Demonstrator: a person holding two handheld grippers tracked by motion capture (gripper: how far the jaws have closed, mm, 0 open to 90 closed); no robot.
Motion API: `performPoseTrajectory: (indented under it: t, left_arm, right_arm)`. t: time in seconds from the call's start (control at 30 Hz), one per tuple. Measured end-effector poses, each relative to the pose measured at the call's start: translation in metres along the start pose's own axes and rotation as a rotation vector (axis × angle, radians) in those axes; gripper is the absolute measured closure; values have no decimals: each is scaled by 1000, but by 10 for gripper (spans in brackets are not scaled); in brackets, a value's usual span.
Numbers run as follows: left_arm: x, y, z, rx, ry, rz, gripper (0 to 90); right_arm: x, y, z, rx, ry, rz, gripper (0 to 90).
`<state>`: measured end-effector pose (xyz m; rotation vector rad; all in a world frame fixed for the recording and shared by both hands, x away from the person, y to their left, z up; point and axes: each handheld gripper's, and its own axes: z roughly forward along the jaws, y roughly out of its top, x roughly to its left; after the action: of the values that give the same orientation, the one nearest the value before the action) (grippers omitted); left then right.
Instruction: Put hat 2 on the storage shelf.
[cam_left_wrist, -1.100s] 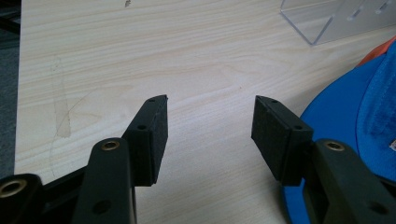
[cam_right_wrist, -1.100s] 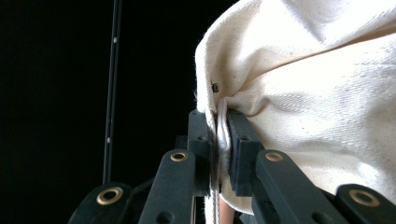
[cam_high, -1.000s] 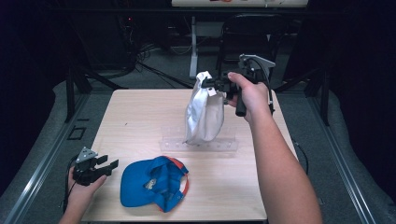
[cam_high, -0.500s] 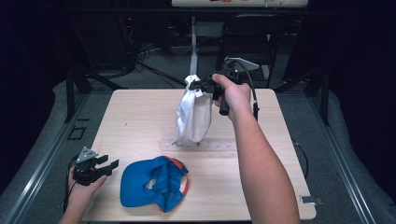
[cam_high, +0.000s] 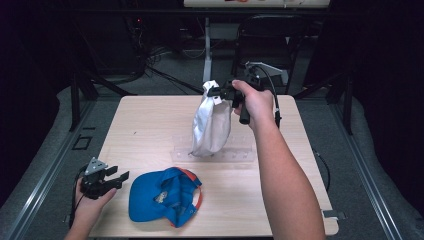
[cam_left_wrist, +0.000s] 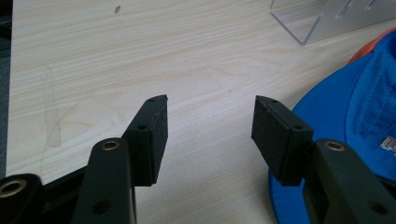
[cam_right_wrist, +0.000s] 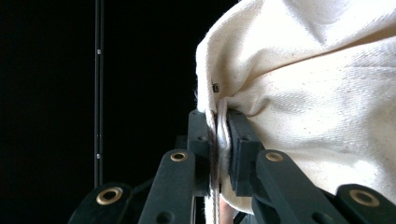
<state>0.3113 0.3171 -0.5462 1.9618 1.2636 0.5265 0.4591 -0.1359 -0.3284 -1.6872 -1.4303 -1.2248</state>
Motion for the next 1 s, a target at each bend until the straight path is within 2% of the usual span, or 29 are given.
performPoseTrajectory:
  t: [0.17, 0.2, 0.3, 0.33, 0.47, 0.5, 0.53, 0.57, 0.6, 0.67, 0.7, 0.73, 0.77, 0.87, 0.9, 0.93, 1.0]
  left_arm:
    - [-4, 3, 0, 1, -11, 18, 460]
    - [-6, 3, 0, -15, -15, 23, 460]
    - [-17, 9, -1, -44, -45, 64, 460]
    - [-17, 9, -1, -44, -45, 64, 460]
    - [-34, 19, -2, -71, -87, 115, 460]
    - [-39, 22, -3, -80, -100, 128, 459]
    - [-51, 30, -2, -97, -134, 147, 460]
    - [-51, 30, -2, -97, -134, 147, 461]
    - [-57, 35, -2, -98, -144, 167, 461]
    - [-71, 44, 0, -113, -173, 216, 496]
    - [-86, 54, 4, -117, -192, 256, 506]
    - [-86, 54, 4, -117, -192, 256, 516]
    - [-94, 60, 7, -114, -200, 274, 516]
    - [-118, 74, 17, -122, -210, 330, 522]
    - [-132, 82, 23, -117, -213, 363, 522]
    - [-132, 82, 23, -117, -213, 363, 522]
    - [-144, 89, 29, -109, -204, 389, 523]
  right_arm:
    - [1, -1, 12, 6, 18, -1, 818]
    - [1, -1, 15, 5, 23, -4, 818]
    - [2, -1, 25, 0, 35, -5, 818]
    - [2, -1, 25, 0, 35, -5, 818]
    - [4, -2, 33, 0, 60, -4, 817]
    - [5, -3, 37, 6, 64, -6, 817]
    - [6, -4, 40, 7, 63, -12, 817]
    - [6, -4, 40, 7, 63, -12, 817]
    - [7, -4, 41, 16, 55, -19, 817]
    - [8, -5, 45, 25, 49, -32, 816]
    - [8, -5, 46, 22, 44, -34, 817]
    - [8, -5, 46, 22, 44, -34, 817]
    - [7, -6, 46, 16, 40, -34, 817]
    - [4, -6, 47, 19, 35, -39, 816]
    - [3, -6, 49, 22, 35, -37, 816]
    - [3, -6, 49, 22, 35, -37, 816]
    - [2, -7, 49, 31, 41, -44, 816]
